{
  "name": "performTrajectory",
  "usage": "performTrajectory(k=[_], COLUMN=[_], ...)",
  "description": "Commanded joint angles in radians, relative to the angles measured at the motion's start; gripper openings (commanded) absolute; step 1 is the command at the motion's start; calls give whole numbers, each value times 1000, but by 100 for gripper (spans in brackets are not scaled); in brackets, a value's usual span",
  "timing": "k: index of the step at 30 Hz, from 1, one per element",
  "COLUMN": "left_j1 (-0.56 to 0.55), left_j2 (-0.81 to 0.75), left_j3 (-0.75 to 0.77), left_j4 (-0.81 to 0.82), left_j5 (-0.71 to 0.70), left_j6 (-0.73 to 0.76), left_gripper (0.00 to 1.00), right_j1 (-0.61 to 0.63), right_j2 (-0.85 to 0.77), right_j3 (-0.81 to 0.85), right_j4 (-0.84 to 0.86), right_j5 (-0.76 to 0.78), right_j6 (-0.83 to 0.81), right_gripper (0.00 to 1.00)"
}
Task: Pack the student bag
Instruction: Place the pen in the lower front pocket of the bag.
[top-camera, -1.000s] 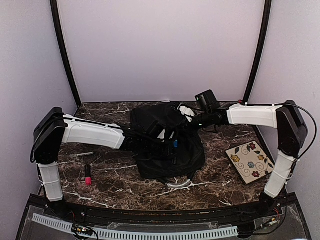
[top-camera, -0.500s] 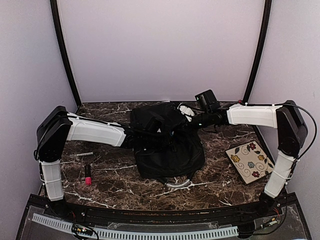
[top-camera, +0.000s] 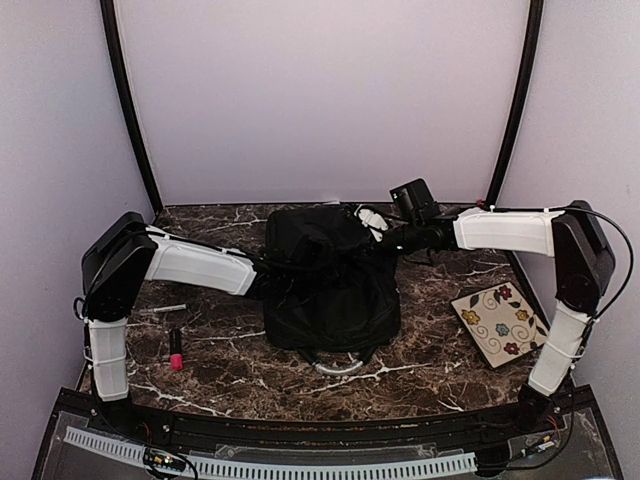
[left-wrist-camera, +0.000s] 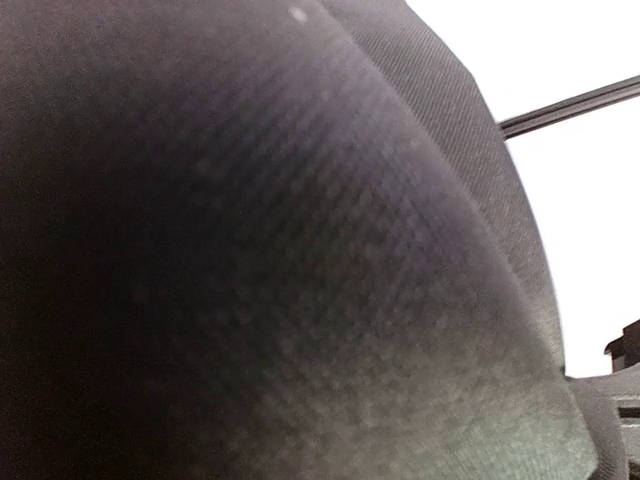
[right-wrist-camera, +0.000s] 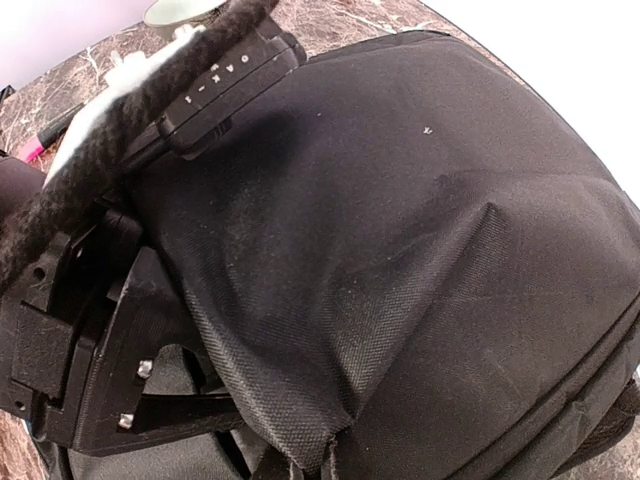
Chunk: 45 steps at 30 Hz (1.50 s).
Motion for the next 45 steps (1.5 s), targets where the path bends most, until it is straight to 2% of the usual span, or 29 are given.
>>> performTrajectory(k=[1, 3, 8, 12, 17, 19, 20, 21, 23, 24, 29, 35, 41, 45], left_j1=[41, 34, 0, -38, -79, -89, -91, -92, -92, -92, -87, -41, -24, -5], left_j2=[-17, -36, -85, -140, -171, -167, -159, -150, -131, -122, -69, 19, 27, 27], left_j3=[-47, -74, -73, -80, -82, -76, -69, -64, -59, -55, -23, 33, 82, 105], left_j4=[97, 157, 150, 89, -23, -27, -35, -38, -35, -41, -57, -49, -82, -64], left_j5=[-89, -69, -60, -92, -110, -90, -70, -46, -18, -15, -35, 16, -185, -190], left_j6=[-29, -23, 26, 53, 57, 101, 116, 129, 149, 152, 190, 196, 308, 383], left_gripper=[64, 64, 63, 57, 56, 48, 40, 32, 6, 0, 0, 0, 0, 0], right_j1=[24, 23, 24, 23, 22, 20, 21, 20, 19, 18, 16, 14, 7, 2], right_j2=[-40, -37, -30, -30, -30, -29, -27, -26, -24, -23, -23, -20, -27, -22], right_j3=[19, 19, 19, 20, 19, 17, 17, 16, 18, 18, 19, 18, 14, 16], right_j4=[14, 14, 15, 13, 14, 14, 14, 15, 13, 15, 14, 13, 15, 14], right_j5=[-116, -117, -121, -121, -121, -120, -119, -119, -120, -120, -119, -119, -117, -120], right_j6=[16, 16, 17, 18, 18, 18, 18, 18, 18, 18, 18, 18, 18, 20], right_gripper=[3, 3, 3, 3, 3, 3, 3, 3, 3, 3, 3, 3, 3, 3])
